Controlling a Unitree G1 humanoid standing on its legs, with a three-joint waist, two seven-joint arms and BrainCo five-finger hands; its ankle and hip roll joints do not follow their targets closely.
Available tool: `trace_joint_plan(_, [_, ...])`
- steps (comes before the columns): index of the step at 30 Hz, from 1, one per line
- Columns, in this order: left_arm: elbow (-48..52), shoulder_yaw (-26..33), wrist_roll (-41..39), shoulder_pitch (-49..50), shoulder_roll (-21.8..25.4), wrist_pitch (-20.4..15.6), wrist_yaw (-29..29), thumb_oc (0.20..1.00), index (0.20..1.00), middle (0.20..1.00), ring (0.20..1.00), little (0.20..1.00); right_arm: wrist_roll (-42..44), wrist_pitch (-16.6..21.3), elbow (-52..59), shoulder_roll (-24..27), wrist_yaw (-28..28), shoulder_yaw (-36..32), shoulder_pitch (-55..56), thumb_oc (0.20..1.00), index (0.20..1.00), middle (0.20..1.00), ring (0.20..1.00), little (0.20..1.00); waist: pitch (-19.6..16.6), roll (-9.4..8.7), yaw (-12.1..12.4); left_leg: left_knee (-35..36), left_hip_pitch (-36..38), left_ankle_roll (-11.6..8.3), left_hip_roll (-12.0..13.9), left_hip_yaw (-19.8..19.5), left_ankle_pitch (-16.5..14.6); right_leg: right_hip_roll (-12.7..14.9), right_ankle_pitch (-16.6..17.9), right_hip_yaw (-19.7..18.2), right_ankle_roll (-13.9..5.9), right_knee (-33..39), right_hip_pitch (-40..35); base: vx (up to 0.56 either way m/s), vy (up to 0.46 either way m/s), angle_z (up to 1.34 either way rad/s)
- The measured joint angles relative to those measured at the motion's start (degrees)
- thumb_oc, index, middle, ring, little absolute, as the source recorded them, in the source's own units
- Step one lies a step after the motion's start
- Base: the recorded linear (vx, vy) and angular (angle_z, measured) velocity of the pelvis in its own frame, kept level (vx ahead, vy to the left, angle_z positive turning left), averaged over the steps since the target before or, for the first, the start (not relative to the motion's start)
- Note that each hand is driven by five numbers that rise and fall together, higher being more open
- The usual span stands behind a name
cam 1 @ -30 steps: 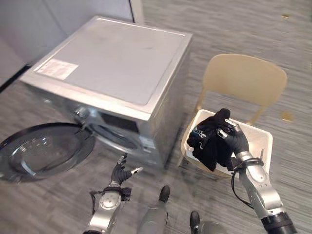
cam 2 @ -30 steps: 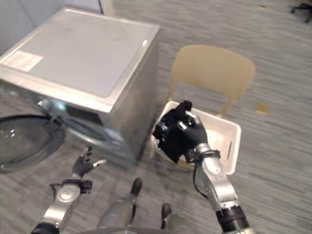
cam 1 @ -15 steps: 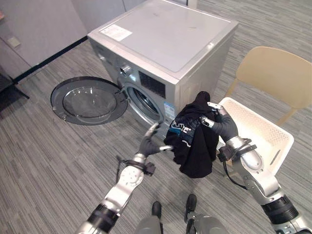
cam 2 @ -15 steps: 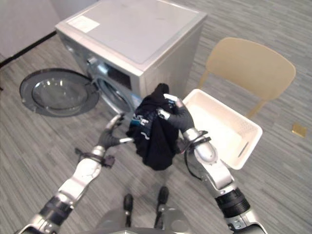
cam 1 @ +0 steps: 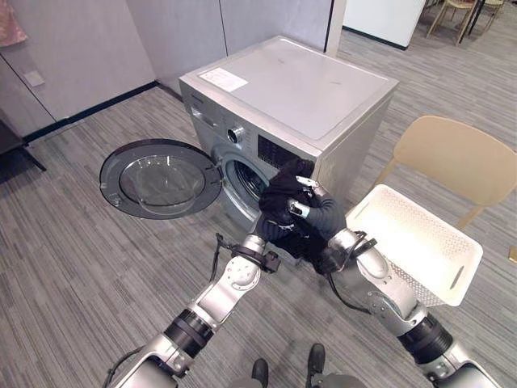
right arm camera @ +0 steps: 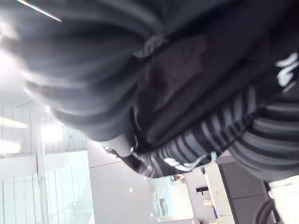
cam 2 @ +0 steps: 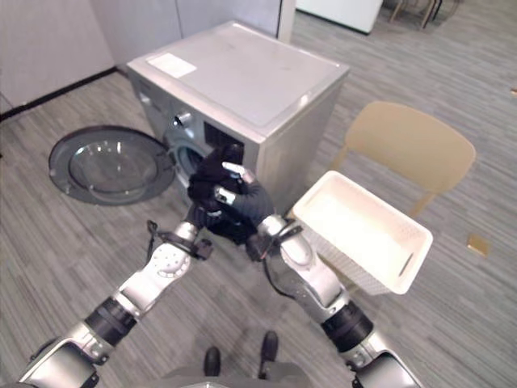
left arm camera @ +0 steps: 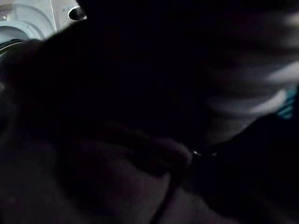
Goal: Grab the laundry basket,head to the washer,open it,put in the laundry and shut it.
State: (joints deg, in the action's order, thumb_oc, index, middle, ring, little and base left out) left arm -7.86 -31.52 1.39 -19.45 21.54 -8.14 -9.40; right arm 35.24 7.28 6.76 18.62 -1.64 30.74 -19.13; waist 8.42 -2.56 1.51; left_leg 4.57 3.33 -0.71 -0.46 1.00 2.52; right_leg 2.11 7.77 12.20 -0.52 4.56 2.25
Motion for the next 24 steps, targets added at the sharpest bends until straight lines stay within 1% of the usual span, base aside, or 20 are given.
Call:
trace_joint_plan(3, [0.01, 0.51, -0.01, 1.13, 0.35, 0.56, -0.06, 0.2, 0.2, 0.2, 0.2, 0.2, 0.74, -0.32, -0.17, 1.03, -0.5, 0.98, 0.18, 1.0, 1.0, 1.0, 1.0, 1.0, -0.04, -0.04, 0.07, 0.0, 0.22, 0.0, 0.2, 0.03, 0.0, -0.05, 0.0, -0.06, -0.01, 0.0, -0.23, 0.0, 0.0, 0.0])
trace_joint_plan(4, [0.02, 1.49, -0.01, 2.95, 0.49, 1.02, -0.04, 0.2, 0.2, 0.2, 0.2, 0.2, 0.76, -0.93, -0.25, 1.61, -1.2, 1.15, 1.24, 1.0, 1.0, 1.0, 1.0, 1.0, -0.32, -0.16, 0.1, 0.02, 0.57, -0.08, 0.42, 0.08, -0.07, -0.23, -0.03, -0.12, -0.04, 0.0, -0.55, 0.01, 0.013, -0.04])
trace_joint_plan(7, [0.1, 3.89, -0.02, 6.89, 1.05, 1.12, 0.25, 0.2, 0.2, 0.2, 0.2, 0.2, -0.58, -1.16, -0.35, 3.33, -2.51, 0.27, 4.45, 1.0, 1.0, 1.0, 1.0, 1.0, -1.57, -0.25, 0.1, 0.03, 0.6, -0.17, 0.67, 0.09, -0.14, -0.45, -0.2, -0.2, -0.27, 0.0, -0.55, 0.0, 0.004, -0.01])
trace_joint_plan(8, [0.25, 7.92, -0.08, 11.42, 0.97, 1.08, 0.36, 0.2, 0.2, 0.2, 0.2, 0.2, -5.08, -1.27, -0.26, 6.15, -3.05, -3.34, 8.55, 1.0, 1.0, 1.0, 1.0, 1.0, -2.43, -0.24, 0.08, 0.05, 0.65, -0.2, 0.74, 0.1, -0.18, -0.5, -0.23, -0.21, -0.27, 0.02, -0.58, 0.0, 0.0, 0.0])
trace_joint_plan(10, [0.21, 11.91, -0.12, 16.1, 2.38, 1.12, 0.55, 0.2, 0.2, 0.2, 0.2, 0.2, -10.45, -1.34, -0.27, 10.75, -2.89, -9.15, 13.36, 1.0, 1.0, 1.0, 1.0, 1.0, -2.48, -0.23, 0.1, 0.08, 0.7, -0.17, 0.77, 0.1, -0.17, -0.5, -0.23, -0.22, -0.25, 0.02, -0.65, 0.0, 0.0, 0.0])
trace_joint_plan(12, [0.21, 15.61, -0.2, 19.77, 2.28, 1.17, 0.75, 0.2, 0.2, 0.2, 0.2, 0.2, -14.81, -1.39, 0.28, 12.37, -2.85, -13.44, 17.34, 1.0, 1.0, 1.0, 1.0, 1.0, -2.49, -0.22, 0.13, 0.29, 0.71, -0.15, 0.79, 0.1, -0.28, -0.49, -0.24, -0.21, -0.24, 0.03, -0.67, 0.0, 0.0, 0.0])
trace_joint_plan(13, [-0.42, 17.61, -0.48, 22.22, 3.17, 1.57, 0.79, 0.2, 0.2, 0.2, 0.2, 0.2, -18.16, -1.42, 0.46, 13.82, -2.33, -16.53, 19.88, 1.0, 1.0, 1.0, 1.0, 1.0, -2.48, -0.22, -0.23, 0.35, 0.65, -0.17, 0.85, 0.27, -0.29, -0.54, -0.23, -0.26, -0.26, 0.03, -0.52, 0.0, 0.0, 0.0])
trace_joint_plan(16, [-0.87, 21.85, -0.68, 28.12, 3.33, 1.06, 2.07, 0.2, 0.2, 0.2, 0.2, 0.2, -24.15, -0.61, 0.75, 14.09, -2.33, -23.27, 28.04, 1.0, 1.0, 1.0, 1.0, 1.0, -2.68, -0.05, -0.11, 0.35, 0.71, -0.14, 0.95, 0.39, -0.41, -0.61, -0.25, -0.34, -0.24, 0.03, -0.52, 0.0, -0.01, -0.01])
trace_joint_plan(19, [-3.13, 25.52, -0.69, 33.7, 3.26, 1.05, 2.98, 0.2, 0.2, 0.2, 0.2, 0.2, -30.24, -0.42, -3.8, 13.88, -2.09, -26.9, 33.54, 1.0, 1.0, 1.0, 1.0, 1.0, -2.75, 0.09, -0.54, 0.35, 0.75, -0.1, 1.01, 0.69, -0.49, -0.68, -0.25, -0.67, -0.24, 0.04, -0.44, -0.01, -0.027, -0.07])
trace_joint_plan(20, [-7.15, 26.97, -1.15, 36.74, 3.1, 1.05, 3.72, 0.2, 0.2, 0.2, 0.2, 0.2, -33.4, -0.33, -10.47, 12.55, -1.48, -28.22, 35.42, 1.0, 1.0, 1.0, 1.0, 1.0, -2.83, 0.49, -0.64, 0.38, 0.35, 0.33, 1.08, 1.03, -1.0, -0.71, -0.26, -1.03, -0.22, 0.04, -0.17, -0.01, -0.045, -0.13])
trace_joint_plan(21, [-9.3, 28.38, -1.26, 37.4, 2.27, 1.54, 4.24, 0.2, 0.2, 0.2, 0.2, 0.2, -34.68, -1.35, -14.45, 11.2, -0.82, -28.9, 35.32, 1.0, 1.0, 1.0, 1.0, 1.0, -2.83, 0.53, -0.76, 0.38, 0.5, 0.06, 1.1, 1.37, -1.22, -0.78, -0.26, -1.32, -0.22, 0.04, -0.14, -0.02, -0.027, -0.15])
trace_joint_plan(22, [-10.81, 28.85, -1.29, 38.11, 1.91, 2.27, 4.48, 0.2, 0.2, 0.2, 0.2, 0.2, -35.31, -2.61, -16.02, 10.89, -0.5, -28.78, 35.57, 1.0, 1.0, 1.0, 1.0, 1.0, -2.76, 0.82, -0.97, 0.4, 0.44, 0.01, 1.1, 1.5, -1.27, -0.81, -0.26, -1.55, -0.22, 0.03, -0.02, -0.06, -0.026, -0.09])
trace_joint_plan(24, [-12.91, 30.68, -1.49, 39.47, 0.57, 2.33, 5.17, 0.2, 0.2, 0.2, 0.2, 0.2, -36.66, -2.27, -19.13, 9.08, 0.38, -29.28, 35.74, 1.0, 1.0, 1.0, 1.0, 1.0, -2.95, 1.25, -1.24, 0.34, -0.14, 0.23, 1.19, 1.53, -1.08, -0.94, -0.21, -1.67, -0.29, 0.04, 0.6, -0.12, -0.013, -0.03])
